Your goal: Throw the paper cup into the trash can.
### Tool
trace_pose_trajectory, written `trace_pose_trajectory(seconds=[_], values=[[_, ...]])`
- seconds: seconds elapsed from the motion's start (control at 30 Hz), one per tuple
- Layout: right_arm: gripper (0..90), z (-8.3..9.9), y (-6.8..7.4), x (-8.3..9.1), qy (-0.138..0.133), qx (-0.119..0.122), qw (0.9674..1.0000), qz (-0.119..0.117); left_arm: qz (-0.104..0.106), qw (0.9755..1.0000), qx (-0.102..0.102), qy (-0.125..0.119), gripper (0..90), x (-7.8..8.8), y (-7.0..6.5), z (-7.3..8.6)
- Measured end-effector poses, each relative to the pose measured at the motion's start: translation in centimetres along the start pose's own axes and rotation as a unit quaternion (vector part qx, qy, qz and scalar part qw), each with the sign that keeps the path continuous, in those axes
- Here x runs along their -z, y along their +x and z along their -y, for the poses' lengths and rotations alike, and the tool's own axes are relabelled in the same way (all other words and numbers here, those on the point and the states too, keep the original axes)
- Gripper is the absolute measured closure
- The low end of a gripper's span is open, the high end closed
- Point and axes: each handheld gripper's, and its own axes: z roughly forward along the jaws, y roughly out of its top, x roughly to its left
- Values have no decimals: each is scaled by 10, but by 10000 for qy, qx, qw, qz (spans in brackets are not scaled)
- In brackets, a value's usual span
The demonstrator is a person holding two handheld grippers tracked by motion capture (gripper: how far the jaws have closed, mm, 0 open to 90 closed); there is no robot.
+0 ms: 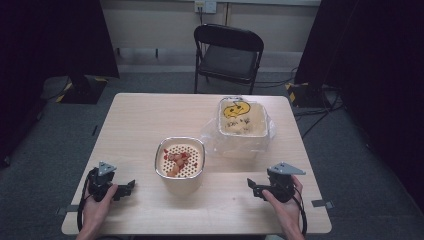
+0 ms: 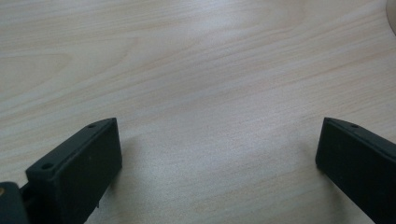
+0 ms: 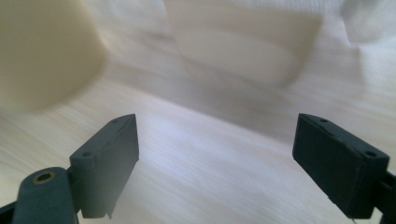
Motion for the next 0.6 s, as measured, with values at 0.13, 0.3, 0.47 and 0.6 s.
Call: trace_pose_trajectory(seconds=[0.13,0.3,0.47,0.6], values=[[143,7,-7,-9,292,6,9996,-2,2,10000,1,1,0,0,0,0],[143,18,-11,-19,552,20,9982,213,3,10000,2,2,0,0,0,0],[138,24,-12,-26,701,80,9965,438,0,10000,-1,0,0,0,0,0],[114,28,-11,-27,530,126,9973,490,-1,10000,-1,1,0,0,0,0]])
